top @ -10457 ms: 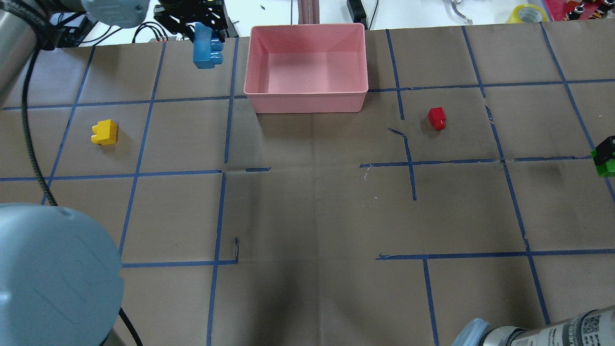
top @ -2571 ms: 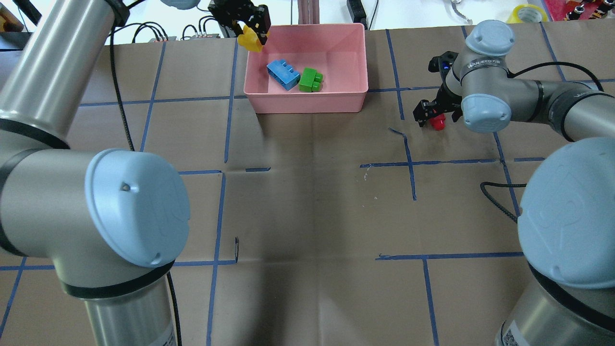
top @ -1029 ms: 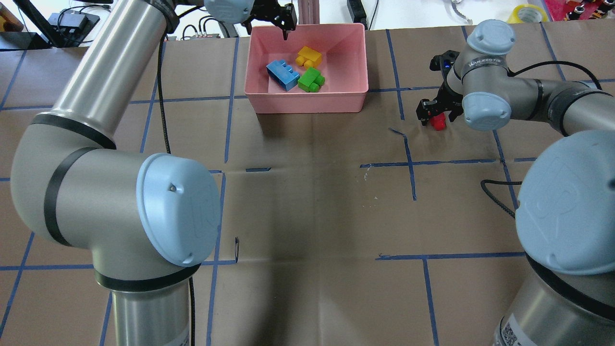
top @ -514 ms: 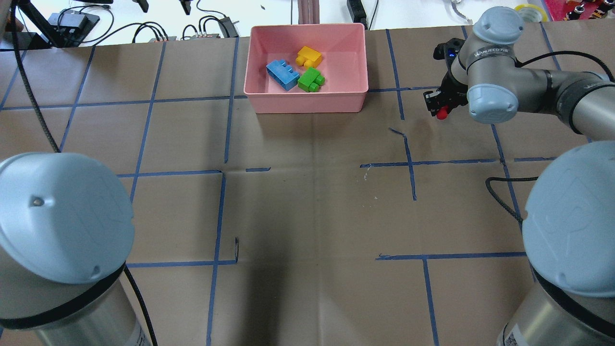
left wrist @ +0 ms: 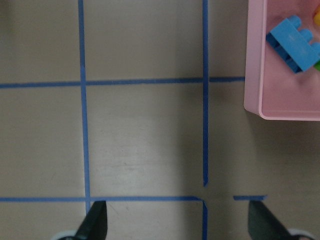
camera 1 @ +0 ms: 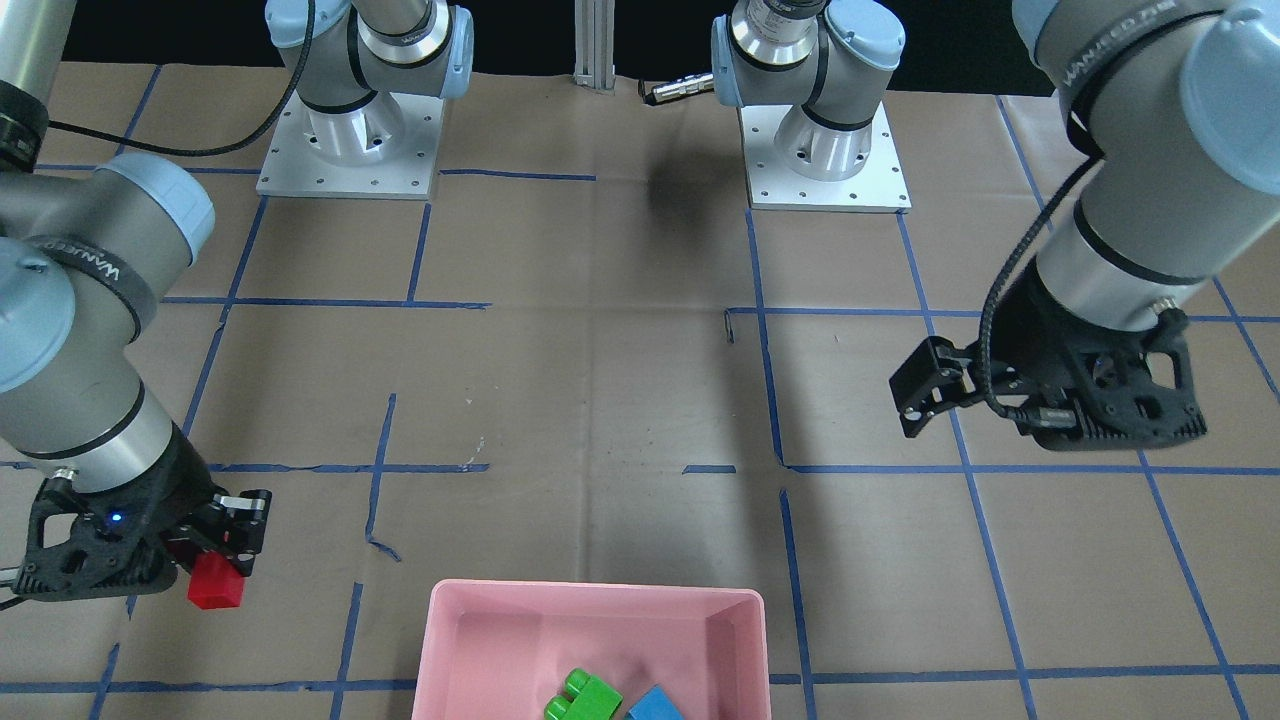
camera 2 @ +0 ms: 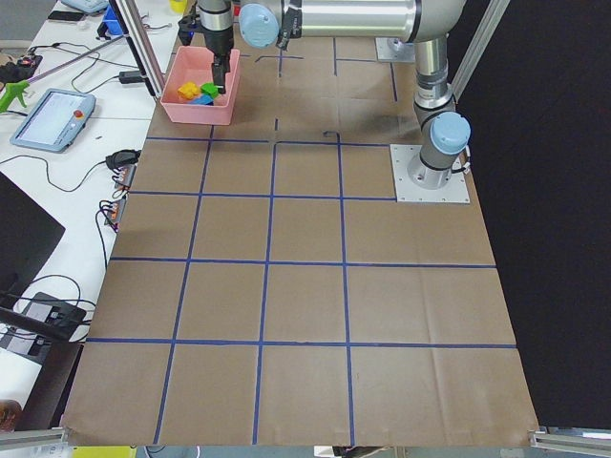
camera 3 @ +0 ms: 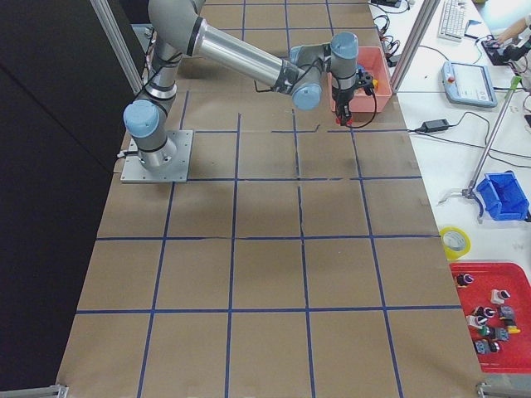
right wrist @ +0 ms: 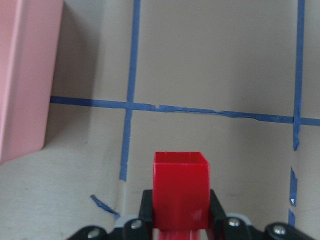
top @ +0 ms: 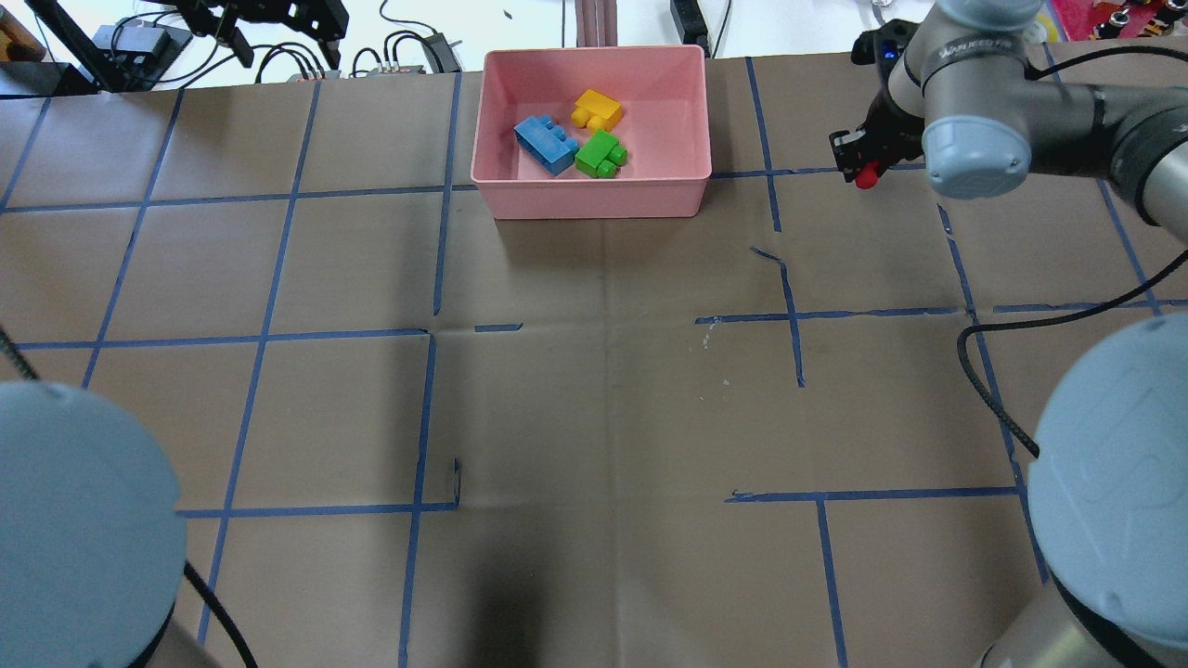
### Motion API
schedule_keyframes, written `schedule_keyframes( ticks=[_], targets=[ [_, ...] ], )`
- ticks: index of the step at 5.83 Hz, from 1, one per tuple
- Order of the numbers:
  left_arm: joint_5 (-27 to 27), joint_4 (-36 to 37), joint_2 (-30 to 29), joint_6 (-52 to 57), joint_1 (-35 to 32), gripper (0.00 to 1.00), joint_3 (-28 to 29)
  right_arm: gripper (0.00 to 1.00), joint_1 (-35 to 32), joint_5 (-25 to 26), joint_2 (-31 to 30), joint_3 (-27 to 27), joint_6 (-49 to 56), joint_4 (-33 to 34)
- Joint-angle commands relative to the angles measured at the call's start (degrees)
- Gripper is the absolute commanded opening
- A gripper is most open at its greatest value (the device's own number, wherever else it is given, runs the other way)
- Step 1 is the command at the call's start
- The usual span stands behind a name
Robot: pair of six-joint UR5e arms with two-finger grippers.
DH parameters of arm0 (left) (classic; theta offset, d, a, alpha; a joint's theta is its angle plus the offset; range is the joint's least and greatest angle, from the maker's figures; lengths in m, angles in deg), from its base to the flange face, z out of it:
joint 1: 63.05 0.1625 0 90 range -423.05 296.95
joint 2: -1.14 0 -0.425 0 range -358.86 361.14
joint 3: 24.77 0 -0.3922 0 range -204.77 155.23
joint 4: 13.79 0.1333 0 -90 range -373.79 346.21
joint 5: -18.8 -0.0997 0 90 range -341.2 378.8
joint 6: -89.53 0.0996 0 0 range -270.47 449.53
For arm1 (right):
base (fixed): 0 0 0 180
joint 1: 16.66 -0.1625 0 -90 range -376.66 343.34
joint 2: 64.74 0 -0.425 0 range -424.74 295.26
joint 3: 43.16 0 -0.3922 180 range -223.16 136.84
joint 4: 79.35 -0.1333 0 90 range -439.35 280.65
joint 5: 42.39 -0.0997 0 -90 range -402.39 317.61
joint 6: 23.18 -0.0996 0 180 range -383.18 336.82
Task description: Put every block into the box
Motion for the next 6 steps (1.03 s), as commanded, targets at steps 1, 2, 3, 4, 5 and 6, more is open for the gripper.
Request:
schedule_keyframes(
  ticks=[1, 2, 3, 4, 5, 6],
  targets=[
    [1.20, 0.23, 7.64, -2.60, -1.87, 0.99, -7.25, 0.05, -6.86, -6.12, 2.39, -6.12, -12.89, -1.92],
    [1.11, 0.32, 10.20, -2.77, -3.10, 0.99, -9.63, 0.05, -10.64, -8.26, 7.03, -10.93, -20.46, -1.65],
    [0.59, 0.15, 12.05, -2.69, -3.20, 0.99, -11.39, 0.06, -13.03, -9.59, 13.25, -18.12, -21.75, -1.65],
    [-0.29, 0.32, 12.85, -2.60, -3.29, 0.99, -12.89, 0.07, -14.88, -9.60, 18.97, -24.19, -21.94, -1.73],
    [-0.21, 0.41, 13.90, -2.34, -3.29, 0.99, -14.12, 0.07, -16.11, -9.69, 20.77, -25.73, -23.94, -1.91],
    [-0.21, 0.50, 14.00, -1.99, -3.29, 0.99, -14.31, 0.07, -16.30, -9.69, 21.05, -25.49, -25.18, -2.00]
  ],
)
